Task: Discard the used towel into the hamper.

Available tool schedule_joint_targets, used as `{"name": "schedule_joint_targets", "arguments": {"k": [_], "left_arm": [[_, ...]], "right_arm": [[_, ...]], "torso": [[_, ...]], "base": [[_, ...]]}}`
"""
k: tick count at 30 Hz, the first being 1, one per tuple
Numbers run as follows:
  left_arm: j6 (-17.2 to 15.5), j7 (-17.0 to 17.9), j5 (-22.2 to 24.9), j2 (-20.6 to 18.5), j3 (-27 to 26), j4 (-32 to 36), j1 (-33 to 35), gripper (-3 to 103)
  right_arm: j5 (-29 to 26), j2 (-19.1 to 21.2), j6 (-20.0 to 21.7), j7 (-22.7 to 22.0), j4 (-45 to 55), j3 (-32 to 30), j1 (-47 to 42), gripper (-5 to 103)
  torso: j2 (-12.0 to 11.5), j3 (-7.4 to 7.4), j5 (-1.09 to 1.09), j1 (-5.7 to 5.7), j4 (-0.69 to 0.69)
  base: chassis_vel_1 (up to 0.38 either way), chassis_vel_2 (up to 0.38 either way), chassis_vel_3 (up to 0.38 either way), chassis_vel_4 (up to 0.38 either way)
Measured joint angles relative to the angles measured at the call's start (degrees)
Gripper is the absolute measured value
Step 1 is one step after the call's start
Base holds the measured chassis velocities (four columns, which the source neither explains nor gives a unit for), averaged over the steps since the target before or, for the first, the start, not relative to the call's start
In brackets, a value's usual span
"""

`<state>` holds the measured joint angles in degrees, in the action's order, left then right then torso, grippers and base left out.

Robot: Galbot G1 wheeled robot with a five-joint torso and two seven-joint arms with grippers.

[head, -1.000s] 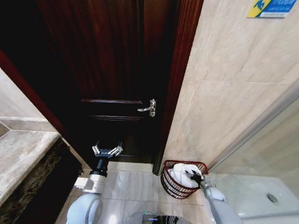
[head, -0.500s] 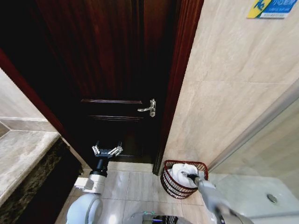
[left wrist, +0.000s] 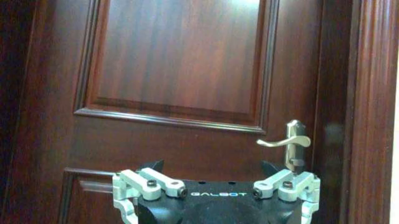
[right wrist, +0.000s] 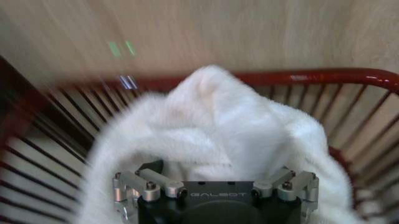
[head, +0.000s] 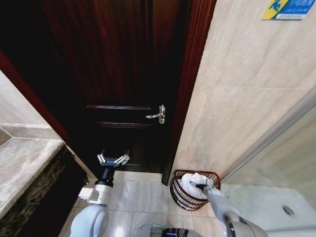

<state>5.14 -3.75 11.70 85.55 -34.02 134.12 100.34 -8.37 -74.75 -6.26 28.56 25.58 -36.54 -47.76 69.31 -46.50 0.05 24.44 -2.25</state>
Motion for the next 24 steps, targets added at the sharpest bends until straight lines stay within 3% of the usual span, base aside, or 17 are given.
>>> {"name": "schedule_joint_targets", "arguments": {"k": [6, 10, 13, 18, 21, 24], "left_arm": [[0.0, 0.0, 0.0, 0.0, 0.0, 0.0, 0.0, 100], [0.0, 0.0, 0.0, 0.0, 0.0, 0.0, 0.0, 100], [0.0, 0.0, 0.0, 0.0, 0.0, 0.0, 0.0, 100], [0.0, 0.0, 0.0, 0.0, 0.0, 0.0, 0.0, 100], [0.0, 0.0, 0.0, 0.0, 0.0, 0.0, 0.0, 100], [0.0, 0.0, 0.0, 0.0, 0.0, 0.0, 0.0, 100]], "right_arm": [[-2.7, -0.9, -2.8, -0.7, 5.8, -0.1, -4.4, 100], [-2.4, -0.3, -4.3, -1.3, 14.9, 0.0, -10.1, 100], [-1.5, 0.1, -5.1, -4.7, 25.4, -0.1, -16.4, 100], [-0.5, -0.5, -4.2, -8.0, 34.7, -0.9, -23.2, 100], [0.0, -2.3, -4.2, -12.4, 42.9, -1.6, -29.4, 100], [0.1, -3.7, -4.9, -14.0, 48.4, -2.1, -33.4, 100]], "torso": [[0.0, -0.01, -0.01, 0.02, -0.08], [0.0, -0.02, -0.05, 0.03, -0.04], [0.1, -0.02, -0.06, 0.03, -0.04], [0.1, -0.02, -0.08, 0.02, -0.03], [0.1, -0.03, -0.08, 0.03, -0.04], [0.1, -0.03, -0.02, 0.03, -0.04]], "base": [[0.0, 0.0, 0.0, 0.0], [0.0, 0.0, 0.0, 0.0], [0.0, 0.0, 0.0, 0.0], [0.0, 0.0, 0.0, 0.0], [0.0, 0.0, 0.0, 0.0], [0.0, 0.0, 0.0, 0.0]]}}
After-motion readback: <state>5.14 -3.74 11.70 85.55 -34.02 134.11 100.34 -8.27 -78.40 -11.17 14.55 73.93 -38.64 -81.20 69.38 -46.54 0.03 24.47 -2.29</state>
